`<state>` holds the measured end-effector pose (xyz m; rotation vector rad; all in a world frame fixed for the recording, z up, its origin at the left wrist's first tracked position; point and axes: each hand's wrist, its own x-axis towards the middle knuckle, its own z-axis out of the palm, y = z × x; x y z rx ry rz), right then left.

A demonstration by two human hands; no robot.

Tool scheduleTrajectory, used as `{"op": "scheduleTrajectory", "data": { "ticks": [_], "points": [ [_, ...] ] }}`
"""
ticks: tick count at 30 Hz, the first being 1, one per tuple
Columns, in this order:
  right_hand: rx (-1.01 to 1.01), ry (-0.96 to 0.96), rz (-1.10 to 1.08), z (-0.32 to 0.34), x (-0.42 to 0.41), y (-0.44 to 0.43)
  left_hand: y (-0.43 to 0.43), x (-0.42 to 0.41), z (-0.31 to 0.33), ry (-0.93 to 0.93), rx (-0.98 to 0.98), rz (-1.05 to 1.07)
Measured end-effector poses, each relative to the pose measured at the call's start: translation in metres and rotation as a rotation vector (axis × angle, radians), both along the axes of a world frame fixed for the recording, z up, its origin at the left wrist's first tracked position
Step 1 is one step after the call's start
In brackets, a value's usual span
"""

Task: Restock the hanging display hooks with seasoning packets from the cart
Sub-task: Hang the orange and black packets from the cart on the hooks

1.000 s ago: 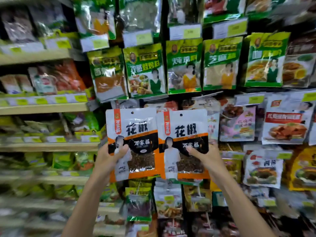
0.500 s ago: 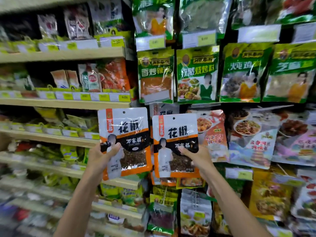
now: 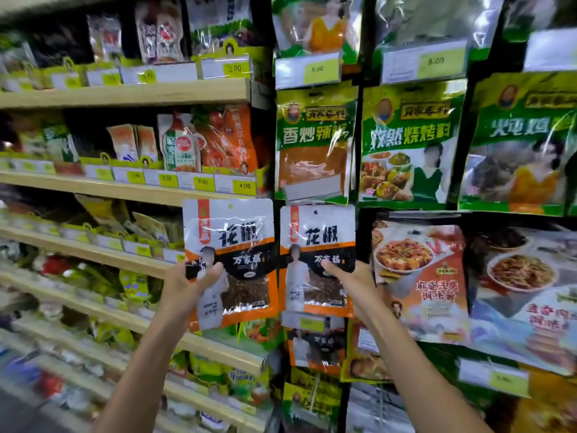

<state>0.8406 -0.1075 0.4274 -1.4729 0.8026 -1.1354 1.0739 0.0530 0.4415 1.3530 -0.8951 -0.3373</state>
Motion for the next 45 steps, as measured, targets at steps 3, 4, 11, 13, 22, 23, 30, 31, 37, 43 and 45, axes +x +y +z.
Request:
{"op": "scheduleTrajectory", "data": {
  "ticks": [3, 4, 11, 13, 22, 23, 30, 31, 37, 43, 45],
  "points": [
    [-0.006, -0.02, -0.003, -0.003, 0.006, -0.01, -0.005, 0.005, 0.001, -0.012, 0.009, -0.008],
    [-0.007, -0.023, -0.015, -0.003, 0.007, -0.011, -0.007, 0.007, 0.003, -0.024, 0.018, -0.023],
    [0.062, -0.028, -0.081, -0.015, 0.007, -0.014, -0.023, 0.023, 0.008, -0.011, 0.029, -0.119],
    [0.058, -0.02, -0.102, -0.016, 0.011, -0.015, -0.027, 0.028, 0.009, -0.009, 0.032, -0.156],
    [0.07, 0.014, -0.262, 0.0, 0.029, -0.038, -0.037, 0.034, 0.005, -0.019, 0.029, -0.286],
    [0.072, 0.025, -0.296, 0.002, 0.03, -0.041, -0.037, 0.034, 0.005, -0.023, 0.026, -0.291],
    [0.044, 0.11, -0.418, 0.005, 0.033, -0.043, -0.039, 0.036, -0.004, 0.004, 0.049, -0.386],
    [0.038, 0.147, -0.425, 0.003, 0.032, -0.038, -0.039, 0.035, -0.004, -0.005, 0.045, -0.397],
    [-0.191, 0.131, -0.59, -0.017, 0.033, 0.029, -0.042, 0.021, -0.004, -0.029, 0.011, -0.506],
    [-0.076, -0.073, -0.215, -0.014, 0.047, 0.078, -0.057, -0.013, -0.004, -0.089, 0.011, -0.521],
    [-0.072, -0.096, -0.273, -0.013, 0.044, 0.079, -0.06, -0.022, -0.004, -0.152, 0.006, -0.541]
  ]
}}
